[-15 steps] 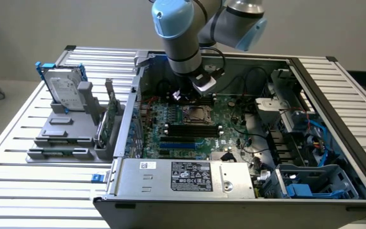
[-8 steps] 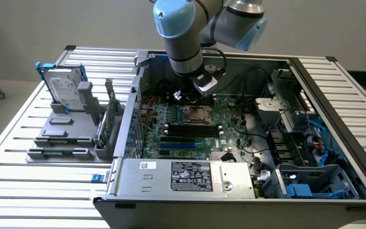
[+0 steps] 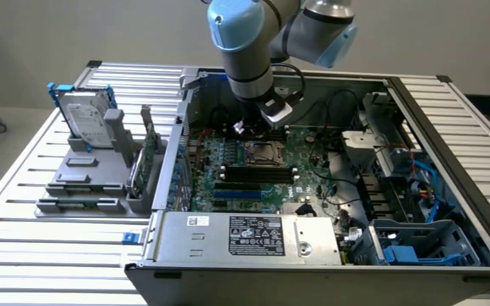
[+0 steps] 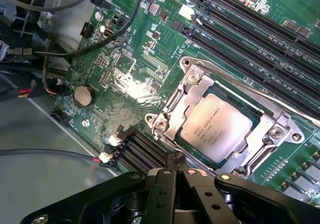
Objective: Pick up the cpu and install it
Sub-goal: 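Install the second cpu locking lever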
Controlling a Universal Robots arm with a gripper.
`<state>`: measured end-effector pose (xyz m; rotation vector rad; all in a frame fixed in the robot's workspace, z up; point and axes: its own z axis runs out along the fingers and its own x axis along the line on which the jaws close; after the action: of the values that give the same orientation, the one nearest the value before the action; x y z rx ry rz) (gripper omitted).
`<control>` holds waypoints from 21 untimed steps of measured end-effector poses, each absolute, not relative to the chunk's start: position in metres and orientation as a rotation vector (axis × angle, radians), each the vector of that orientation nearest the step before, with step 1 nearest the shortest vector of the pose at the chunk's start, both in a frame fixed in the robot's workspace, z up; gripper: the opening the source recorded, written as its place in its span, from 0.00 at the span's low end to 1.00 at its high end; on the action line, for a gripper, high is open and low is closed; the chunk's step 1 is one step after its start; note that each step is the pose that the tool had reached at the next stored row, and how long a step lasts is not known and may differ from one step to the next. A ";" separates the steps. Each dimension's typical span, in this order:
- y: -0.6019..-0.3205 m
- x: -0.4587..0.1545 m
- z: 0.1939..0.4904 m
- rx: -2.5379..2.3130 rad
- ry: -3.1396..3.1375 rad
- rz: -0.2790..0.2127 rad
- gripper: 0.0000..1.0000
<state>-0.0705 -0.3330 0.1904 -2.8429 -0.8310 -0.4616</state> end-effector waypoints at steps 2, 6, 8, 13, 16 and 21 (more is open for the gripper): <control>-0.333 -0.070 0.190 -2.843 -0.831 -0.460 0.11; -0.333 -0.068 0.190 -2.843 -0.831 -0.457 0.11; -0.333 -0.067 0.190 -2.843 -0.830 -0.456 0.11; -0.334 -0.065 0.190 -2.841 -0.830 -0.449 0.11; -0.334 -0.063 0.190 -2.839 -0.830 -0.445 0.11; -0.334 -0.063 0.190 -2.829 -0.831 -0.427 0.11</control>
<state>-0.0627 -0.3336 0.1902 -2.8290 -0.8309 -0.4265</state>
